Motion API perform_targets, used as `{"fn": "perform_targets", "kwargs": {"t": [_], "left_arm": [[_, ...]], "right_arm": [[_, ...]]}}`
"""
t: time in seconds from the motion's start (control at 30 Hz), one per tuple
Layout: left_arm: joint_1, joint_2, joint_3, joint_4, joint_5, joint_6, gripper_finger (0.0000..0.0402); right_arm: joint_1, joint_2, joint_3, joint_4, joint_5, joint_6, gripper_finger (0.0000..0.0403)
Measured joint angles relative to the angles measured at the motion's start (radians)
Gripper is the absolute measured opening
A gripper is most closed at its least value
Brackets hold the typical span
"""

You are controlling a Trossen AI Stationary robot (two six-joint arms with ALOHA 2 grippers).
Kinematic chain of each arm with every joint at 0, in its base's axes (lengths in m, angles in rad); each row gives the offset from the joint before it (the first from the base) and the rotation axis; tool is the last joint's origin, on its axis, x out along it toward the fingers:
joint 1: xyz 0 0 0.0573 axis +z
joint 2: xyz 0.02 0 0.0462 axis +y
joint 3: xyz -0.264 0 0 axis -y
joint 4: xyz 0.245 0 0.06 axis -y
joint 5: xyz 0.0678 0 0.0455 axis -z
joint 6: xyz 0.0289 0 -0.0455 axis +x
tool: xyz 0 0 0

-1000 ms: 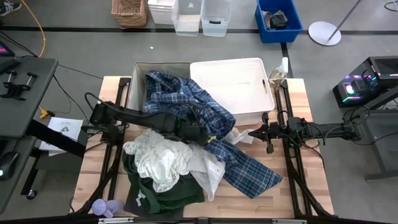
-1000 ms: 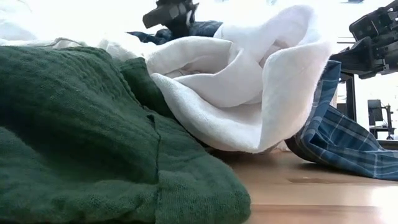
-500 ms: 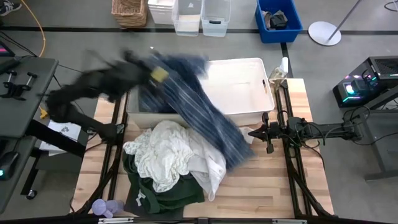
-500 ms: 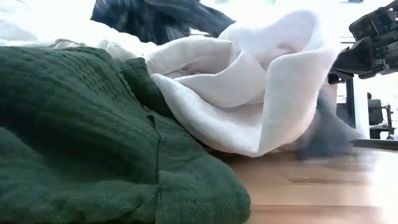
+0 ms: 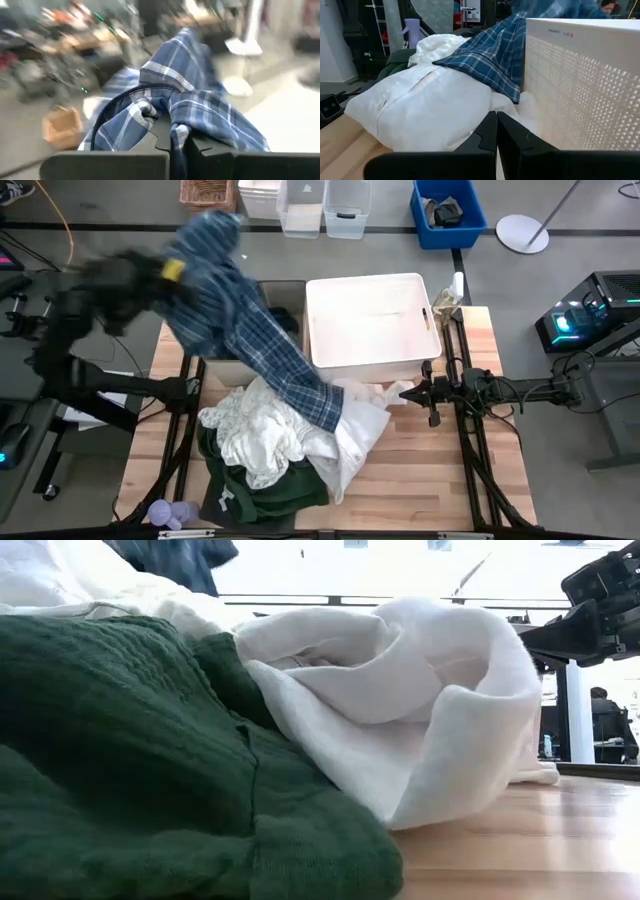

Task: Sort clothes
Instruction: Put the blue cloth into the laundry organizer

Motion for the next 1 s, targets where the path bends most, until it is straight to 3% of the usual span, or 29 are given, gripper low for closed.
{"fn": "perform_targets", "kwargs": {"t": [0.1, 0.23, 0.4, 0.5, 0.8, 1.0], "left_arm": [[0.000, 0.059, -0.138, 0.018, 0.099, -0.040, 0.0001], [0.000, 0.146, -0.324, 0.021, 0.156, -0.114, 0.0001], [-0.009, 0.285, -0.487, 0.050, 0.463, -0.200, 0.0000], [-0.014, 0.362, -0.543, 0.062, 0.530, -0.214, 0.0000], [0.005, 0.474, -0.551, 0.074, 0.615, -0.089, 0.0017], [0.047, 0.479, -0.422, 0.066, 0.663, -0.054, 0.0058]], "right_arm": [[0.000, 0.000, 0.000, 0.000, 0.000, 0.000, 0.0000], [0.000, 0.000, 0.000, 0.000, 0.000, 0.000, 0.0000], [0.000, 0.000, 0.000, 0.000, 0.000, 0.000, 0.0000], [0.000, 0.000, 0.000, 0.000, 0.000, 0.000, 0.0000], [0.000, 0.000, 0.000, 0.000, 0.000, 0.000, 0.0000], [0.000, 0.000, 0.000, 0.000, 0.000, 0.000, 0.0000]]}}
